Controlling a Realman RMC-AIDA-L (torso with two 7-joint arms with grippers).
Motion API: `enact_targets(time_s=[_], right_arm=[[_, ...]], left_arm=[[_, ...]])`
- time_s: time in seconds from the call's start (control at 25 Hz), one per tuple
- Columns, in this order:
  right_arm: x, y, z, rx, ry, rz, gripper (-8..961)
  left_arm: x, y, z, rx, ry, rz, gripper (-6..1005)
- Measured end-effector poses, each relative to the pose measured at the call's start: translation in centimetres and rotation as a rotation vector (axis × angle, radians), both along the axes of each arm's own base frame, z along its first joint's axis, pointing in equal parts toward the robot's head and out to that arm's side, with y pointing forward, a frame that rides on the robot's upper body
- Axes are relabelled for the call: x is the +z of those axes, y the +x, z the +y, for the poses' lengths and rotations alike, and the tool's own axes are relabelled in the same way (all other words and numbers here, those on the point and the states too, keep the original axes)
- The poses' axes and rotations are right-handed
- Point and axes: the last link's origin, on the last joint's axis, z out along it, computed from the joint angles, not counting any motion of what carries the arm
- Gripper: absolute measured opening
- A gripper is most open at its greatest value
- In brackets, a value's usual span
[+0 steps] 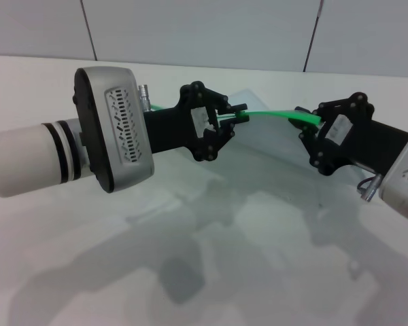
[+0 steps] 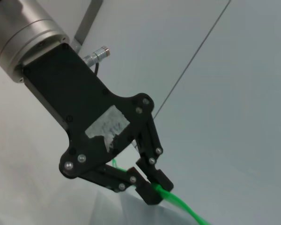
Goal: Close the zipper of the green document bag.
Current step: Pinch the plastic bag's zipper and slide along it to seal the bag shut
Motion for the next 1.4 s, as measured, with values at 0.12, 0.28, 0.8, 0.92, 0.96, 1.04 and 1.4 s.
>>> enact_targets(time_s=[0.12,0.28,0.8,0.92,0.96,1.04,1.4], right_arm=[[0.3,0.2,0.0,-0.007,0.008,0.002,141],[0.6,0.3,0.0,-0.012,0.017,0.003,143],[2.5,1.5,0.1,-0.054,0.082,0.010,151],[3.4,2.0,0.4,-0.071,0.113,0.010,152],[3.8,2.2,0.5,-0.078,0.125,0.010,153],[4.3,2.5,0.7,-0.088,0.142,0.012,154],[5.2,3.3,1.0,-0.110,0.176,0.008,159]], left_arm=[[0.0,-0.5,0.2,0.021,0.015,0.010,83],[0.1,-1.3,0.6,0.053,0.029,0.018,83],[2.4,-6.0,2.4,0.229,0.122,0.006,81],[3.1,-7.2,2.8,0.263,0.154,0.005,81],[3.3,-7.5,2.9,0.272,0.163,0.003,81],[3.6,-7.9,3.0,0.287,0.172,-0.001,80],[3.6,-7.9,3.2,0.291,0.172,-0.001,79]])
